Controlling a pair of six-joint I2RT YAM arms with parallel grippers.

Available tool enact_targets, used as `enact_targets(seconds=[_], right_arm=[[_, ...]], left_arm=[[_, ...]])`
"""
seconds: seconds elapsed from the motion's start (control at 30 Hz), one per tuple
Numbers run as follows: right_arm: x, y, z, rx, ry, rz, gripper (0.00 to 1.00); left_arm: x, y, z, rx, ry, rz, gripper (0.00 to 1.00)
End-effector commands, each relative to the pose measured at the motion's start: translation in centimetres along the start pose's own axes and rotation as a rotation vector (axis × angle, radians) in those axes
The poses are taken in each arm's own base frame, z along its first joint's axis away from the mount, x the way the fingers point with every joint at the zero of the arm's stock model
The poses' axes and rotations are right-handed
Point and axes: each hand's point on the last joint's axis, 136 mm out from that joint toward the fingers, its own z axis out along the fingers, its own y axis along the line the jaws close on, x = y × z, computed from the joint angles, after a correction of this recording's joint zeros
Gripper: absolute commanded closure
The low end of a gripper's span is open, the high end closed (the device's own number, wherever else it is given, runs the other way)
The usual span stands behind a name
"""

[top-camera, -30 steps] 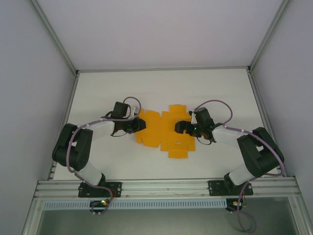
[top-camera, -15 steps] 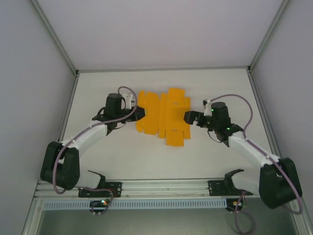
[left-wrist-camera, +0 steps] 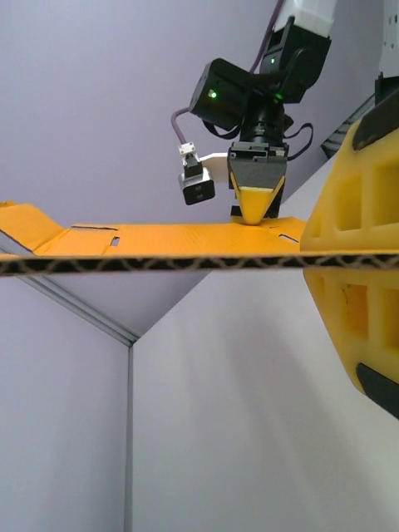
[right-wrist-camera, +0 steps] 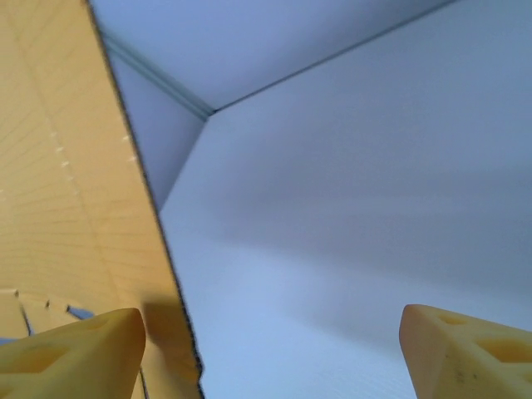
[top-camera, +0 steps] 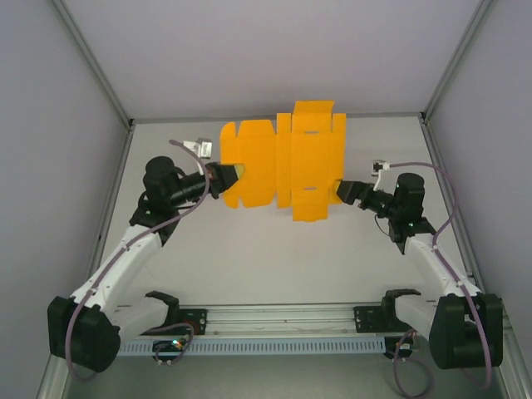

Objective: Assemble paper box

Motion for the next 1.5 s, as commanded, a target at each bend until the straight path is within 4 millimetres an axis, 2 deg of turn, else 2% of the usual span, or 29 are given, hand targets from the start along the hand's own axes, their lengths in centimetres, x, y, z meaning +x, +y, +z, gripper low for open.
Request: enact_targets(seconds=[0.0, 0.17, 0.2, 0.3, 0.43, 0.47, 0.53, 0.57, 0.6, 0.63, 0.73, 0.83, 0.9, 1.07, 1.17, 1.23, 1.3, 1.4, 1.47], right_arm=[[-1.3, 3.4, -0.1, -0.167, 0.0, -0.044, 0.26], [-1.7, 4.4, 0.0, -0.237, -0.003, -0.054, 0.31], [-1.9, 4.4, 0.1, -0.235, -0.006, -0.049, 0.35], [-2.2, 4.3, 0.2, -0.227, -0.004, -0.039, 0.53], [-2.3, 4.5, 0.2, -0.232, -0.003, -0.058, 0.99], [-2.2, 4.6, 0.2, -0.236, -0.002, -0.068, 1.0], [-2.0, 4.6, 0.2, -0.226, 0.001, -0.092, 1.0], [-1.8, 4.6, 0.3, -0.219, 0.009, -0.112, 1.0], [-1.5, 4.3, 0.4, -0.189, 0.02, -0.119, 1.0], [-1.0, 3.7, 0.8, -0.14, 0.04, -0.121, 1.0], [1.6, 2.5, 2.1, -0.048, 0.154, -0.184, 1.0], [4.2, 1.3, 3.9, -0.004, 0.261, -0.195, 1.0], [5.3, -0.1, 5.1, 0.042, 0.318, -0.173, 1.0], [6.4, -4.1, 7.0, 0.27, 0.45, -0.286, 1.0], [6.5, -5.4, 8.1, 0.384, 0.545, -0.464, 1.0], [5.8, -6.3, 8.9, 0.488, 0.579, -0.615, 1.0], [5.3, -6.7, 9.9, 0.568, 0.616, -0.813, 1.0], [5.0, -6.2, 11.9, 0.625, 0.657, -1.157, 1.0], [4.7, -5.6, 13.1, 0.655, 0.655, -1.316, 1.0]], left_arm=[[0.2, -0.9, -0.5, 0.044, -0.004, -0.017, 1.0], [0.1, -1.4, -0.5, 0.076, -0.006, -0.019, 1.0], [0.1, -1.3, -0.4, 0.073, -0.005, -0.025, 1.0], [0.0, -1.0, -0.4, 0.064, -0.009, -0.029, 1.0], [0.3, -0.5, -0.4, 0.052, -0.007, -0.039, 1.0], [0.4, -0.3, -0.4, 0.044, -0.006, -0.04, 1.0], [1.0, 1.2, -0.5, -0.027, 0.011, -0.068, 1.0], [1.4, 2.4, -0.7, -0.087, 0.018, -0.081, 0.81], [2.0, 4.0, -1.0, -0.174, 0.031, -0.097, 0.42], [2.8, 6.7, -1.9, -0.335, 0.034, -0.11, 0.01], [5.3, 13.7, -6.6, -0.802, 0.069, -0.148, 0.0], [7.2, 17.0, -10.6, -1.088, 0.137, -0.16, 0.0], [7.9, 17.9, -11.7, -1.168, 0.169, -0.158, 0.0], [8.3, 18.4, -10.7, -1.132, 0.199, -0.162, 0.0], [8.2, 18.3, -9.5, -1.074, 0.191, -0.161, 0.0], [8.1, 18.3, -9.1, -1.057, 0.187, -0.161, 0.0], [7.8, 18.3, -8.9, -1.054, 0.181, -0.155, 0.0], [7.2, 18.1, -8.8, -1.046, 0.167, -0.147, 0.0], [6.9, 17.9, -8.6, -1.028, 0.159, -0.15, 0.0]])
